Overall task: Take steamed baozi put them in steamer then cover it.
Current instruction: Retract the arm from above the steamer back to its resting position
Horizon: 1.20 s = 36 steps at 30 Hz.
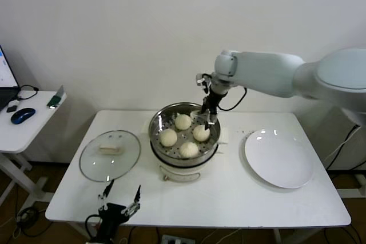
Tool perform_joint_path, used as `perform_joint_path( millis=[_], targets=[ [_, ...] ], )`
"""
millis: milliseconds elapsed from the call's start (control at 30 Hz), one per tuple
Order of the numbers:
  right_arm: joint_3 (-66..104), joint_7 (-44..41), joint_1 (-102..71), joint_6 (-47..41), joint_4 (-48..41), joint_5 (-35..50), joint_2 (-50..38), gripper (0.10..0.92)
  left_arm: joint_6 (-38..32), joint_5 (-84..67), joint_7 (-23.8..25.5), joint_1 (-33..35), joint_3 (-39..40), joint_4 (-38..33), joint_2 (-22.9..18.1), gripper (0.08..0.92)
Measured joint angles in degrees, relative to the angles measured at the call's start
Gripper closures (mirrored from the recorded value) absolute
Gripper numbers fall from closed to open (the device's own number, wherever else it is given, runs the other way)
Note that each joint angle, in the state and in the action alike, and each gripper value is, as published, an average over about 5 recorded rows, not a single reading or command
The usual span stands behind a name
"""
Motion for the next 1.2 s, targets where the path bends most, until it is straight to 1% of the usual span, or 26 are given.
perform_joint_path(
  millis=[367,633,767,900,1033,1200],
  targets=[
    [7.40,15.80,-0.57,7.08,12.07,2.27,-17.29,0.203,1.37,-0.14,-0.05,-3.16,-1.27,0.49,0.84,0.177],
    [18.36,26.78,-9.78,12.38,20.72,0.72,-32.48,0.203,2.26,0.59,-0.20,-5.27,-1.34,0.58,1.44,0.177],
    [29.05,30.94,-20.06,14.28,24.37,-0.76,-38.76,0.203,2.91,1.82,-0.27,-6.39,-1.38,0.29,1.77,0.177],
    [43.39,34.37,-34.30,15.71,27.47,-2.75,-42.55,0.203,3.56,3.10,-0.51,-7.51,-1.86,0.10,2.31,0.177],
    [58.74,36.81,-49.61,16.59,30.11,-4.92,-43.76,0.203,4.38,4.58,-0.72,-8.31,-2.58,-0.09,3.13,0.177],
    [77.83,38.39,-68.48,17.16,33.08,-7.70,-42.13,0.203,5.51,7.18,-1.08,-8.67,-3.38,-0.15,4.26,0.177]
  ],
)
